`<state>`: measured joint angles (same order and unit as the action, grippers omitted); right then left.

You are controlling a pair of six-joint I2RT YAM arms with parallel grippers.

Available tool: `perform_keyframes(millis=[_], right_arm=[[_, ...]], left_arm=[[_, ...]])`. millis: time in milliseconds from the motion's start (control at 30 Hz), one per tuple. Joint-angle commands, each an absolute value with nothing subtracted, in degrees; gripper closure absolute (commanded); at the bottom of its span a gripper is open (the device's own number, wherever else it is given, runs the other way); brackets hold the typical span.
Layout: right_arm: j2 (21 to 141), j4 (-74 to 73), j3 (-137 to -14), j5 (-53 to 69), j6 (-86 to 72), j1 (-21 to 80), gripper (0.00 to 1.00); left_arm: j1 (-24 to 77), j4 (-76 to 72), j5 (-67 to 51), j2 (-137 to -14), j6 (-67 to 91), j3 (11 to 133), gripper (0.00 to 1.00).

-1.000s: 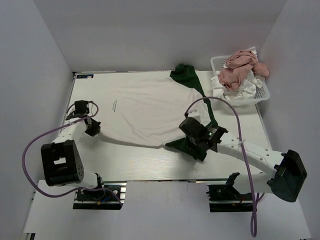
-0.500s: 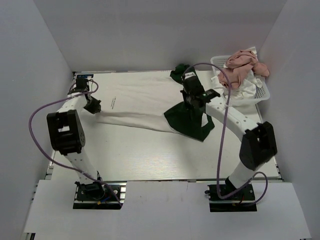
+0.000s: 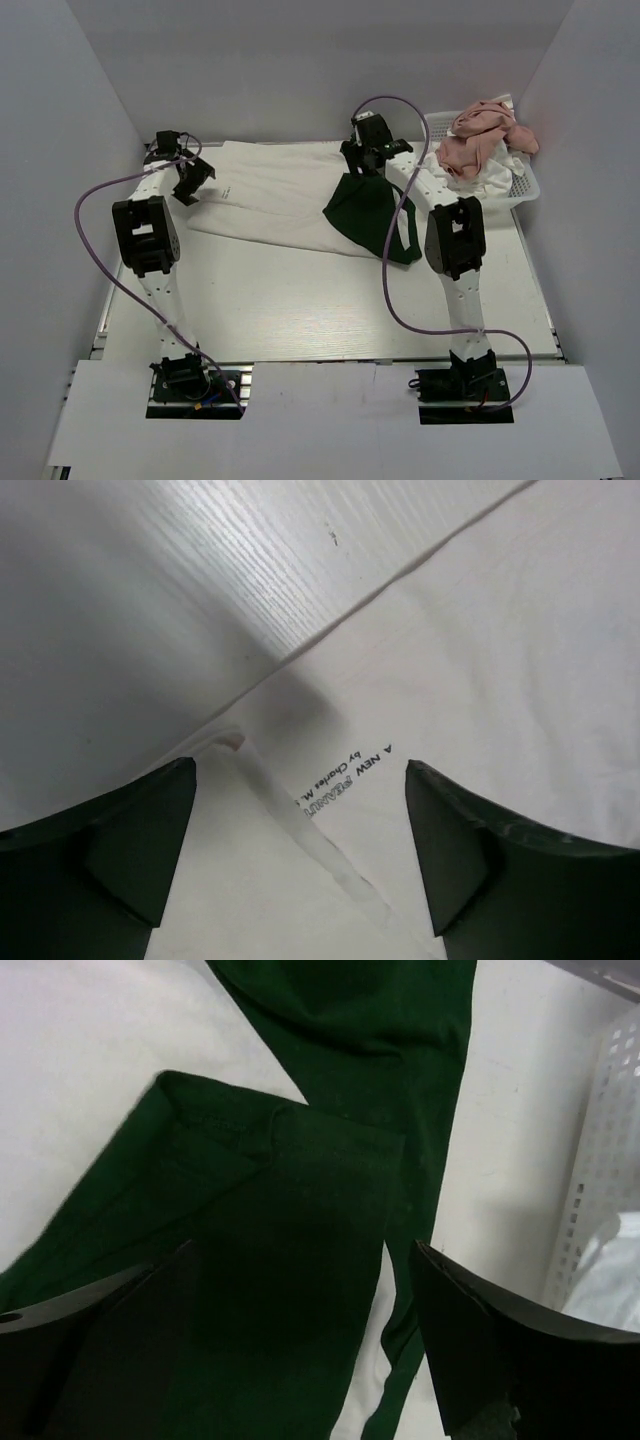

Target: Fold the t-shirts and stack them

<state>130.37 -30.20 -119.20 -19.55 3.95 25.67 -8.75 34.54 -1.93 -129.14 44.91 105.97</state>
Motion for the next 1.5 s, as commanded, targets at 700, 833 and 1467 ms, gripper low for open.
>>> perform_keyframes(millis=[700, 833, 1467], right_arm=[[111.0, -9.9, -73.7, 3.3, -10.8, 25.7, 0.09], [109.3, -9.3, -65.5, 4.8, -12.4, 25.8, 0.09], [48.7, -28.3, -29.5, -1.9, -27.2, 32.7, 0.09]], left_arm=[[-4.3, 30.3, -7.9, -123.8, 40.2, 90.1, 0.01], [-4.3, 31.6, -6.7, -119.6, 40.8, 82.5, 0.01], [2.3, 39.6, -6.8, -57.5, 45.9, 32.2, 0.01]])
